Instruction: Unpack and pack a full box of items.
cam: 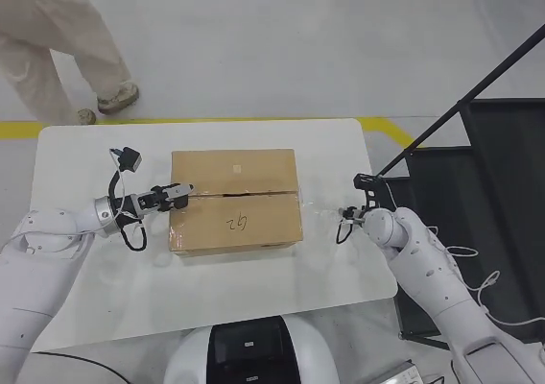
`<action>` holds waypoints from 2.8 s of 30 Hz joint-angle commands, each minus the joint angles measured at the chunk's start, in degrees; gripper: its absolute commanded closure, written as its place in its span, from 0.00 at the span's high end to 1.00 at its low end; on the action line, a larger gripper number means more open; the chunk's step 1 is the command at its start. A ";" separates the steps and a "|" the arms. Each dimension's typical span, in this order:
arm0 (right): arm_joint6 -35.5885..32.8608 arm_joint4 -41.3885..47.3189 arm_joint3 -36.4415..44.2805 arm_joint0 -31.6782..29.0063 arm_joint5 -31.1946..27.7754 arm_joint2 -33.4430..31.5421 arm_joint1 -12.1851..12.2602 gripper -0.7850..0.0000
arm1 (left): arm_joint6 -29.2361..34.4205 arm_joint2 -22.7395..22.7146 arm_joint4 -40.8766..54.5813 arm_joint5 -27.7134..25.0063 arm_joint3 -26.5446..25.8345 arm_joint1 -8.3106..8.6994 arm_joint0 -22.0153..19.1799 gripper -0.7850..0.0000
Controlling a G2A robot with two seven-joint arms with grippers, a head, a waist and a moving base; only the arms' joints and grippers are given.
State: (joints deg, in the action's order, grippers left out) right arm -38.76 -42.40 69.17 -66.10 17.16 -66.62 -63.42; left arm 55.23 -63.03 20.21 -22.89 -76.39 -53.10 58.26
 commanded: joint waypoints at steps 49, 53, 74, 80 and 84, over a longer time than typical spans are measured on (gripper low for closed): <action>-34.92 54.34 35.71 -19.13 -22.83 -34.98 4.36 0.00 | -2.65 -0.59 -1.78 1.44 -2.21 -0.02 1.35 1.00; -39.03 63.94 35.01 -15.16 -23.54 -32.37 4.35 0.00 | -3.36 -1.31 -2.53 2.10 -3.09 0.06 2.12 1.00; -36.90 82.14 14.50 12.12 -23.67 5.41 -1.55 0.00 | -4.10 -3.60 -4.41 4.19 -4.82 0.02 4.25 1.00; -34.50 86.05 10.10 15.36 -26.42 8.85 -3.23 0.00 | -3.62 -3.28 -4.12 5.00 -3.89 -0.28 3.62 1.00; -33.05 85.79 7.60 16.97 -27.34 10.46 -4.00 0.00 | -3.18 -2.86 -3.99 5.49 -2.89 -0.54 2.85 1.00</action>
State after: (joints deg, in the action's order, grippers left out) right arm -72.04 43.55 77.27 -49.42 -10.15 -56.53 -67.29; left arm 51.99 -66.00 16.23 -17.52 -79.50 -53.58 61.24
